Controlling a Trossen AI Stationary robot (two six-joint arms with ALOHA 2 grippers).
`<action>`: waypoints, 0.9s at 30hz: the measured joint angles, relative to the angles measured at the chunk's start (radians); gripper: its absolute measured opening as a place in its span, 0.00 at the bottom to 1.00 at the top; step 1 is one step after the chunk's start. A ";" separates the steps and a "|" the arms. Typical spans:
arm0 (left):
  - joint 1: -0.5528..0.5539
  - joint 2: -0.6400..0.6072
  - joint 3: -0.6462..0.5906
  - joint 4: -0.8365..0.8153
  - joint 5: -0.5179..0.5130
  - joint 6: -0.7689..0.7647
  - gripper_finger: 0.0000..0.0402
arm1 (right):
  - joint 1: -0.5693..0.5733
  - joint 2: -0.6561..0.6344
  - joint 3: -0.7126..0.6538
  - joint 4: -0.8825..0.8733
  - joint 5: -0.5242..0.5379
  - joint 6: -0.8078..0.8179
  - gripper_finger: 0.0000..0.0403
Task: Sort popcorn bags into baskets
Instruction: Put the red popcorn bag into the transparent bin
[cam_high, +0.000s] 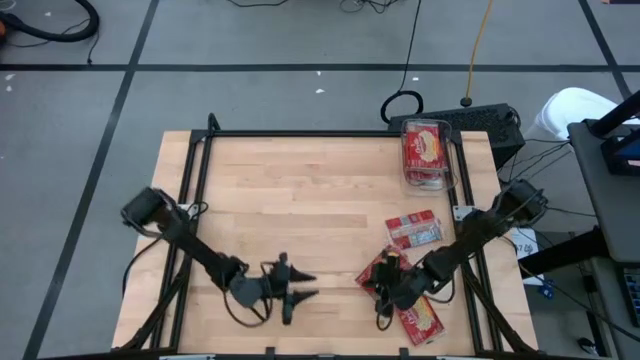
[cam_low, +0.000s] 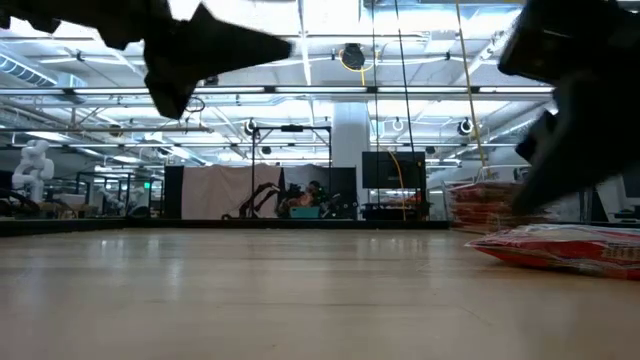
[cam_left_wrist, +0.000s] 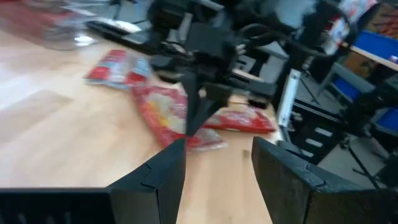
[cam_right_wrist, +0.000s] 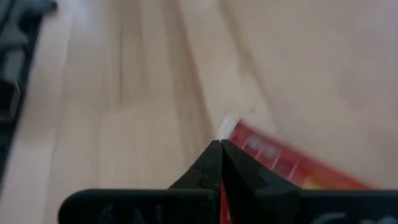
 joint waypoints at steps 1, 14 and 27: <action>-0.005 0.035 0.029 0.014 0.002 0.014 0.46 | 0.007 0.021 0.006 -0.006 -0.010 0.000 0.00; 0.002 0.279 0.339 -0.004 0.006 0.104 0.46 | -0.075 0.275 0.140 0.143 0.021 -0.027 0.00; 0.044 0.280 0.365 -0.169 -0.042 0.139 0.46 | -0.098 -0.053 0.146 -0.188 0.030 -0.300 0.00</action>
